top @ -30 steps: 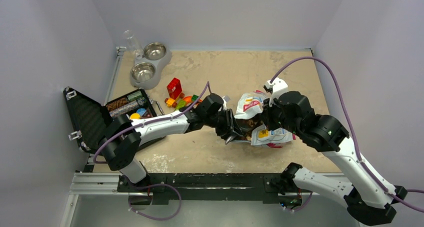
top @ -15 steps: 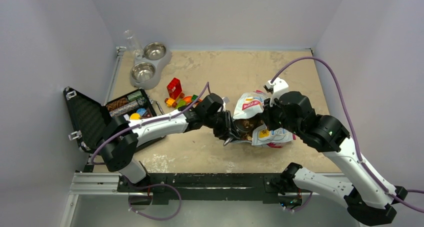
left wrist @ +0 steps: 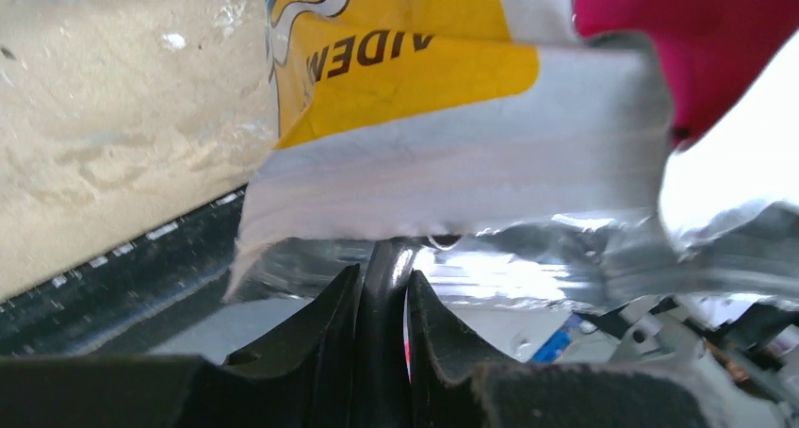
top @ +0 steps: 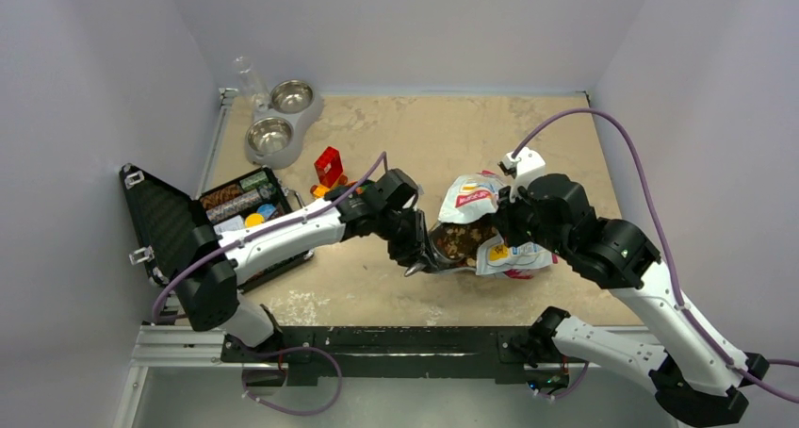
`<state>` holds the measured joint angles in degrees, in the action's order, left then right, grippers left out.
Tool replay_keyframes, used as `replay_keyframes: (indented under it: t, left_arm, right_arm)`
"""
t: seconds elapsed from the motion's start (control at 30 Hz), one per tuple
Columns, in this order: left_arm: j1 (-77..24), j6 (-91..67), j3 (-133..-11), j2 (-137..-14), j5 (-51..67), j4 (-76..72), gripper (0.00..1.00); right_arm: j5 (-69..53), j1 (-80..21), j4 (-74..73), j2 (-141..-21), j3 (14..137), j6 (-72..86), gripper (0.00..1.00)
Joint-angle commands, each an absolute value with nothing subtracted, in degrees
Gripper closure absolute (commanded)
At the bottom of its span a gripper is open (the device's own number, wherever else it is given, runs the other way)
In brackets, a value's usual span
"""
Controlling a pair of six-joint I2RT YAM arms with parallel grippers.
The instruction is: Serve the pet food
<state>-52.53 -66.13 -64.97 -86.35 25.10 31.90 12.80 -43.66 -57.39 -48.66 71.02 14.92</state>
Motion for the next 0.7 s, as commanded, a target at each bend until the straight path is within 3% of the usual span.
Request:
replay_keyframes:
  t: [0.0,0.17,0.3,0.4,0.53,0.67]
  left_arm:
    - [-52.03,-73.44,-77.21,-93.95,23.63,48.84,1.0]
    - [-52.98,-80.8,-91.74,-106.96,20.4,46.84,1.0]
    - [-52.51,-78.15,-97.56,-113.13,15.86,45.81,1.0]
    - [-52.21,-72.63,-89.24,-108.14,15.47,37.1,1.0]
    - [-51.79,-67.29,-65.66,-93.74,19.63,17.52,1.0]
    - [-51.76,-63.82,-52.03,-83.12,24.84,3.13,1.0]
  right_arm:
    - [15.28,-43.68,-52.3,-46.94,72.98,14.47,1.0]
    - [14.02,-43.68,-51.79,-48.01,73.86,15.67,1.0]
    - [14.46,-43.69,-52.04,-48.58,74.69,16.27,1.0]
    - [17.45,-43.68,-53.2,-48.49,75.08,15.95,1.0]
    - [19.2,-43.64,-53.88,-46.98,74.34,15.56,1.0]
    - [18.83,-43.68,-53.8,-45.68,72.74,15.97,1.0]
